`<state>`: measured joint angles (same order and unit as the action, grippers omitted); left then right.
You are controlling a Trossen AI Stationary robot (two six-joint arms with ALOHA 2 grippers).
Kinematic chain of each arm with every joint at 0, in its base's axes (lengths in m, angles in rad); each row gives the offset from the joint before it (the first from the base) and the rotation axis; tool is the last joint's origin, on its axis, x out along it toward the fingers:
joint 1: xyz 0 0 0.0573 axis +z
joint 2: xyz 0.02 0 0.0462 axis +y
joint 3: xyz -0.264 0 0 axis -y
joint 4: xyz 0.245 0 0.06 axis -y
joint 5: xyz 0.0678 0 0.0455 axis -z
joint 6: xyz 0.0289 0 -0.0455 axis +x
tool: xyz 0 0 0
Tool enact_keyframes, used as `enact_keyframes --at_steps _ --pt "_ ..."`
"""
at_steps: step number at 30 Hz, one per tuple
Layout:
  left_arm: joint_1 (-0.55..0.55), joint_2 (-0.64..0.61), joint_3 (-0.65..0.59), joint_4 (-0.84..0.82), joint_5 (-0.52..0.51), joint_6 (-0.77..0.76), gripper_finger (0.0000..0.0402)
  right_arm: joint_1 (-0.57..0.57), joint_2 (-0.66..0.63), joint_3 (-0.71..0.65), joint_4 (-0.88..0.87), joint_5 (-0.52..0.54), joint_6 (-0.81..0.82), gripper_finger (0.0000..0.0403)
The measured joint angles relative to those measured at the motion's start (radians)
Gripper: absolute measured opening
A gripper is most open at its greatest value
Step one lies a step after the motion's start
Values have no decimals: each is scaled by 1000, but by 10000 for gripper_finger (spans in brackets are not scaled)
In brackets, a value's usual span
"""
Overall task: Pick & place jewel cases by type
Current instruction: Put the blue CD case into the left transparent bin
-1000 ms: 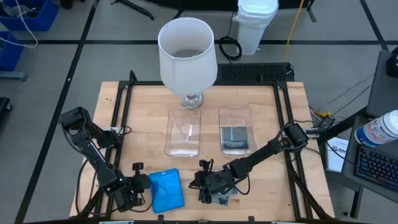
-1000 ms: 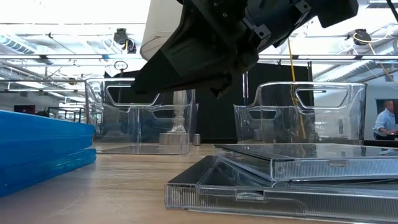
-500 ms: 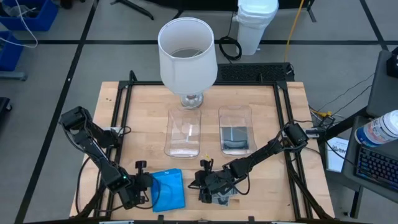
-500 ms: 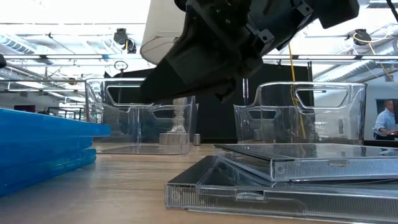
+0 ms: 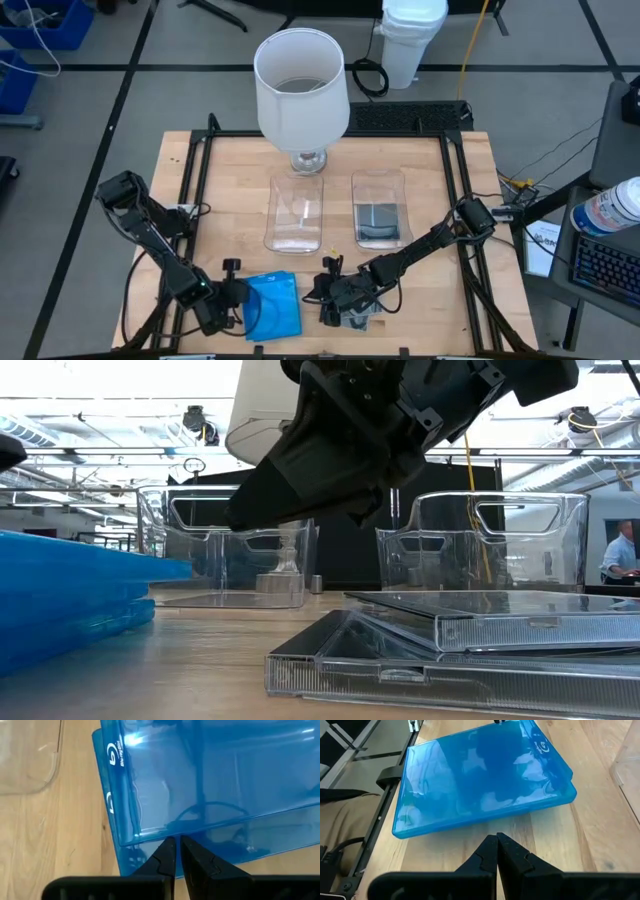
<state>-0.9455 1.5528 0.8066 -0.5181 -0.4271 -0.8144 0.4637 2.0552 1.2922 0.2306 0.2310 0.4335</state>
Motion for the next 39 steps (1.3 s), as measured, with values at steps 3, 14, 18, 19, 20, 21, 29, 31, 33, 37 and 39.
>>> enact_keyframes --at_steps 3,14,18,19,20,21,29,31,33,37,39 --pt "8 0 0 -1 0 1 35 0 0 0 1 0 0 0" --pt "-41 -1 62 0 59 19 35 3 0 0 -4 0 1 0" --pt "-31 -2 90 0 10 98 35 3 0 0 -5 -1 1 0" --pt "-20 -2 90 -2 -1 108 35 3 0 0 -5 -1 1 0" --pt "-6 -2 87 -4 -3 118 35 3 0 0 -5 -1 1 0" --pt "10 -2 83 -3 0 131 35 3 0 0 -5 -1 2 0" --pt "78 -2 65 -3 33 183 35 3 0 0 -5 -1 16 0" --pt "84 -2 65 -3 34 184 35 3 0 0 -5 -1 9 0" --pt "84 -1 65 -3 34 184 35 3 0 0 -5 -1 -1 0" --pt "84 39 64 5 33 184 35 3 0 0 2 -2 -9 0" --pt "85 72 66 24 26 184 35 3 0 0 5 -21 -8 0"
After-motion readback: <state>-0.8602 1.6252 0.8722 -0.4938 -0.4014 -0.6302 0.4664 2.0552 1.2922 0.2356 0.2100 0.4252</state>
